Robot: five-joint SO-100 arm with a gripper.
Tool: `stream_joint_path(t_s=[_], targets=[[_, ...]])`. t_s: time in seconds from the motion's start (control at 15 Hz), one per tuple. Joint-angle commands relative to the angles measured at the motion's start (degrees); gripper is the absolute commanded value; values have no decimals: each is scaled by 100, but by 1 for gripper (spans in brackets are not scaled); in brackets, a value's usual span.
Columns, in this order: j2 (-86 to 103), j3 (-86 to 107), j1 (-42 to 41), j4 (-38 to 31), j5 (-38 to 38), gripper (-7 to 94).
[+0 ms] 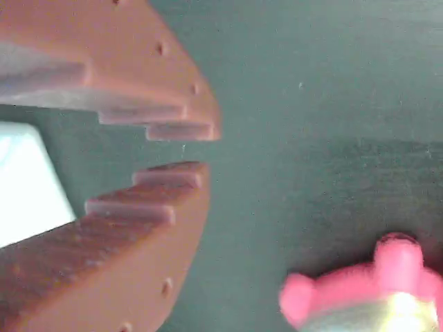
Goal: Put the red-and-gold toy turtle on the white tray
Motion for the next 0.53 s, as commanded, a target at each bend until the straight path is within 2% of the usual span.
stream_joint_path(t_s=[0.0, 0.2, 0.4, 0.47], targets=[[-1890, -1512, -167, -308, -369, 0], [-4737, -4236, 70, 369, -1072, 0], [-7040, -7400, 141, 1811, -1740, 0], [-7585, -8200, 149, 2057, -1951, 0]])
